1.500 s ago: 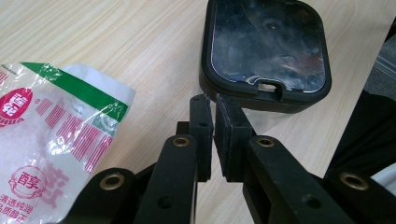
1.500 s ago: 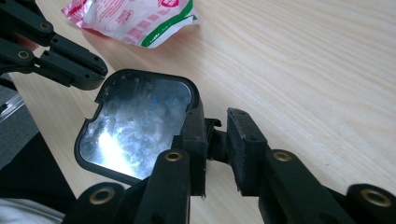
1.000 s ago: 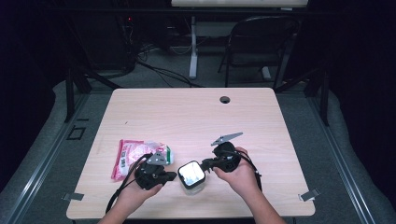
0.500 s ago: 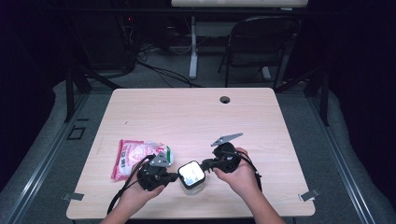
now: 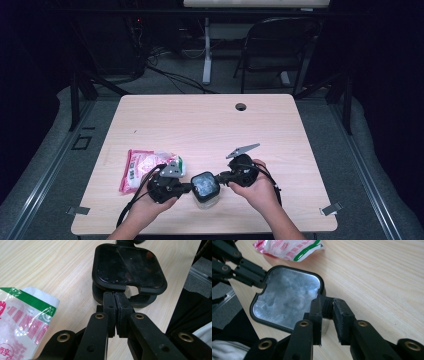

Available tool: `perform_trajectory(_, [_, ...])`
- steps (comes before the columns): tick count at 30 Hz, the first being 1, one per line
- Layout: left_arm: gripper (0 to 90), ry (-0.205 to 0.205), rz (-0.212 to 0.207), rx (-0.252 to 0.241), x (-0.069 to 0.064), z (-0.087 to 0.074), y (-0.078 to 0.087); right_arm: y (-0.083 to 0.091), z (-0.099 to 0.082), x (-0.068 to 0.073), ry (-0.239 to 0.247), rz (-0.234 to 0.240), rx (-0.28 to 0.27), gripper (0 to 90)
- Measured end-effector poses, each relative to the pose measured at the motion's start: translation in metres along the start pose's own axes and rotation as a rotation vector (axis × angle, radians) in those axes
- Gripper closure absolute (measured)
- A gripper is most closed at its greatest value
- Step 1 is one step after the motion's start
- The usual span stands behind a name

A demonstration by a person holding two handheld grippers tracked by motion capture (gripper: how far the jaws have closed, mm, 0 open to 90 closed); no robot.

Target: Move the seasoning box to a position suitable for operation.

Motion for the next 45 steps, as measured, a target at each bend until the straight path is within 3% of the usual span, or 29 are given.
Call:
perform_trajectory(11, [78.7,-0.018,0.003,-0.028,-0.002,0.011,0.004,0.011,0.0,0.027,0.081,0.017,0.022,60.7])
perform_trajectory(16, [75.7,-0.018,0.004,-0.041,-0.003,0.015,0.005,0.013,0.001,0.039,0.112,0.026,0.031,58.0])
perform_trajectory(29, [73.1,-0.012,0.004,-0.073,-0.006,0.022,0.008,0.015,-0.002,0.047,0.182,-0.005,0.063,51.5])
perform_trajectory(35, [72.0,-0.014,0.009,-0.072,-0.005,0.021,0.006,0.012,-0.001,0.046,0.173,-0.016,0.057,52.6])
perform_trajectory(45, [69.2,0.002,0.063,-0.05,0.008,0.015,-0.003,0.012,0.0,0.046,0.169,-0.015,0.048,53.7])
Point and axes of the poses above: each handheld gripper's, and its own axes: y roughly backward along the jaws, z roughly out of its top, x roughly to its left, the point moved 9 cm from there along -y, roughly forward along the jaws, and after that the axes turned 15 degrees about y, right-handed, at the moved point
